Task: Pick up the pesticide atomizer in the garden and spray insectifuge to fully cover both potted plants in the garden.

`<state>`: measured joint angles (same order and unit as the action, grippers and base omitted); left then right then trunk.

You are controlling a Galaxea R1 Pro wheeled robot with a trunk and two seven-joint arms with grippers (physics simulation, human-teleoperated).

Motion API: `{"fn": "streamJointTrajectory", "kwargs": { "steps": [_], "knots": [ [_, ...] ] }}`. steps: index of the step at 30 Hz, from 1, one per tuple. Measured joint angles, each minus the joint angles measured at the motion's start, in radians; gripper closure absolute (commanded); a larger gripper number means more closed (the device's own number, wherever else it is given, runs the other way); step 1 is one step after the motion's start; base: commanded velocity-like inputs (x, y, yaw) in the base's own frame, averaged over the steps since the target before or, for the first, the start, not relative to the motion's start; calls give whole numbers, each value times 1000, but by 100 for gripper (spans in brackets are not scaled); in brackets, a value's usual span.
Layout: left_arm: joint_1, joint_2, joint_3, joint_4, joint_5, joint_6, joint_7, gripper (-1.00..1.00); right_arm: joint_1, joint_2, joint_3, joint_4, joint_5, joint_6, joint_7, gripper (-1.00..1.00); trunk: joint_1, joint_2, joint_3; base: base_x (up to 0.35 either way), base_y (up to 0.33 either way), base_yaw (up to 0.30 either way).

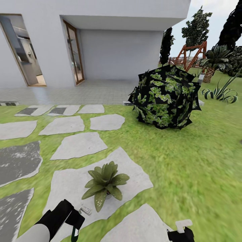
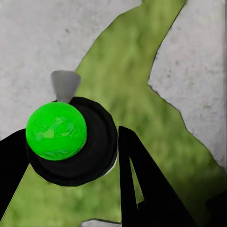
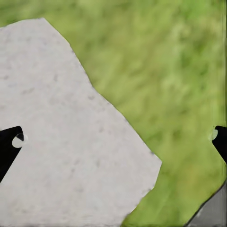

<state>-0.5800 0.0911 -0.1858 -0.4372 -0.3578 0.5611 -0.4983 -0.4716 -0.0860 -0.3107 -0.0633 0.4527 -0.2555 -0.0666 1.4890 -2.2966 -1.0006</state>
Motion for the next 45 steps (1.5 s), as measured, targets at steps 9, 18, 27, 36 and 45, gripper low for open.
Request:
{"fn": "streamJointTrajectory", "kwargs": {
  "steps": [9,18,27,36,45],
  "knots": [
    [0,-1,0,-2,0,1,0,100,0,-2,0,0,1,0,0,-100,0,0,0,0,38,-25],
    [0,-3,1,-2,1,0,0,100,5,0,0,-1,0,0,0,-100,0,0,0,0,298,-2],
    [0,-3,1,-2,1,-1,0,100,5,0,0,-1,0,0,0,-100,0,0,3,0,304,-235],
    [0,-3,0,-2,0,0,0,100,5,0,0,-1,0,0,0,-100,0,0,7,0,304,-264],
    [0,-3,1,-2,0,1,0,100,5,0,0,-1,0,1,0,-100,0,0,10,0,304,-264]
  ]
}}
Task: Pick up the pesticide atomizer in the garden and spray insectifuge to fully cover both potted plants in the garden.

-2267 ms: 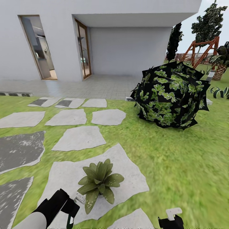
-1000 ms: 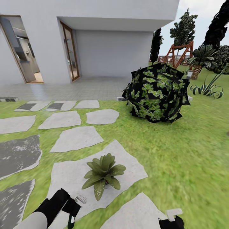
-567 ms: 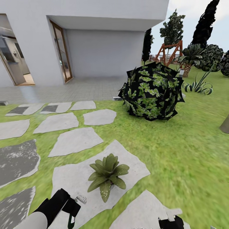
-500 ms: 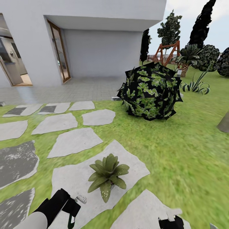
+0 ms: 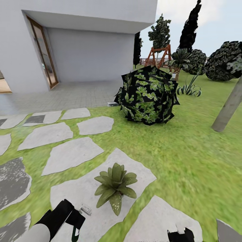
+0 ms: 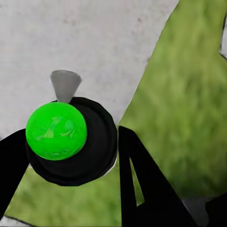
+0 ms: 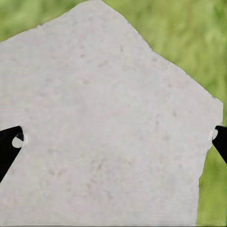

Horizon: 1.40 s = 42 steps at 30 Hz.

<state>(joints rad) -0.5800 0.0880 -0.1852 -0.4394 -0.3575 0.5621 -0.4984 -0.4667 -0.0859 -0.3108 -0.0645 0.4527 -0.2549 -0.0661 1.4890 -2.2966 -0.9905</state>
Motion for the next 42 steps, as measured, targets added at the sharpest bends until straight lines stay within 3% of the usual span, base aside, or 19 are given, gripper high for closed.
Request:
{"fn": "streamJointTrajectory", "kwargs": {
  "steps": [6,17,25,42],
  "knots": [
    [0,0,-1,0,0,-2,0,100,0,0,0,1,0,1,0,-100,0,0,2,8,244,-264],
    [0,0,-2,5,0,-3,0,100,0,0,0,1,0,1,0,-100,0,0,2,1,24,-264],
    [0,0,-2,3,0,-1,0,100,0,2,0,1,0,1,0,-100,0,0,2,0,284,-115],
    [0,-1,-2,8,-2,-2,0,100,0,1,0,1,0,1,0,-100,0,0,2,-85,240,-259]
  ]
}}
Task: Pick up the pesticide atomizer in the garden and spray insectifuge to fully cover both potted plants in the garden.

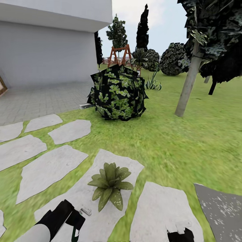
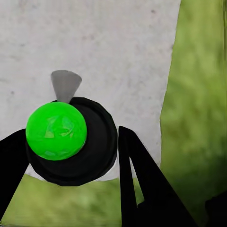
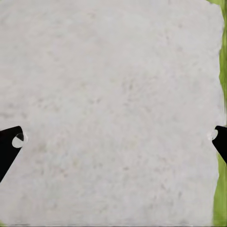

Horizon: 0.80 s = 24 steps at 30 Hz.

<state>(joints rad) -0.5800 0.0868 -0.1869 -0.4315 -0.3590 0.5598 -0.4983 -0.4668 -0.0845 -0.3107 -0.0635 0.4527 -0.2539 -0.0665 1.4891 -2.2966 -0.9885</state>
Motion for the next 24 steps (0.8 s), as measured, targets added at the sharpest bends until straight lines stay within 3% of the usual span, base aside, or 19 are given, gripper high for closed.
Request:
{"fn": "streamJointTrajectory", "kwargs": {
  "steps": [7,14,24],
  "knots": [
    [0,0,-1,-1,1,0,0,100,0,0,0,0,0,0,0,-100,0,0,0,4,20,-263],
    [0,0,0,-2,1,1,-1,100,0,0,0,0,0,0,0,-100,0,0,0,167,240,-247],
    [0,-3,-1,4,6,4,-9,100,1,-2,0,0,0,-1,0,-100,0,0,0,94,83,-19]
  ]
}}
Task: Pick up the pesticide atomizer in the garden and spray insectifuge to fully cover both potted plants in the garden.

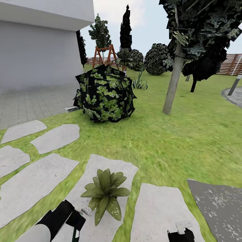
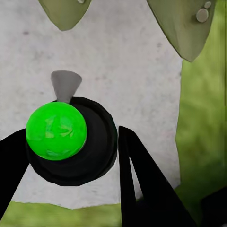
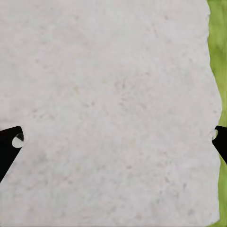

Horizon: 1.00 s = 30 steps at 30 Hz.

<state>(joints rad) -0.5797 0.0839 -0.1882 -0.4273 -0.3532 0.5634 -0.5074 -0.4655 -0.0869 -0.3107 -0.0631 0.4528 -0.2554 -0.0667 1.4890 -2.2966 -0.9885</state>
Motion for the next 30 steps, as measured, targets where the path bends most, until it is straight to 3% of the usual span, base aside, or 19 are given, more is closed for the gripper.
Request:
{"fn": "streamJointTrajectory", "kwargs": {
  "steps": [3,5,8,11,14,19,27,30],
  "knots": [
    [-5,-2,-2,-10,-1,28,-5,100,0,0,0,0,0,0,0,-100,0,0,0,0,0,0],
    [-16,-18,-6,-33,0,156,-25,100,0,0,0,0,1,1,0,-100,0,0,0,0,0,0],
    [-21,-37,-19,-61,-4,199,-36,100,0,1,0,0,1,1,0,-100,0,0,0,0,0,0],
    [-22,-41,-69,-71,-7,206,-86,100,0,1,0,0,1,1,0,-100,0,0,0,0,0,0],
    [-41,-44,-82,-72,-6,207,-127,100,0,2,0,0,0,1,0,-100,0,0,0,0,0,0],
    [-52,-42,-86,-72,-26,207,-137,100,0,2,0,0,-1,1,0,-100,0,0,0,0,0,-57],
    [-54,-43,-85,-71,-88,207,-137,100,0,2,0,0,-2,1,0,-100,0,0,0,0,0,-281],
    [-52,-42,-85,-71,-92,208,-137,100,0,2,0,0,-1,2,0,-100,0,0,0,0,0,-111]
  ]
}}
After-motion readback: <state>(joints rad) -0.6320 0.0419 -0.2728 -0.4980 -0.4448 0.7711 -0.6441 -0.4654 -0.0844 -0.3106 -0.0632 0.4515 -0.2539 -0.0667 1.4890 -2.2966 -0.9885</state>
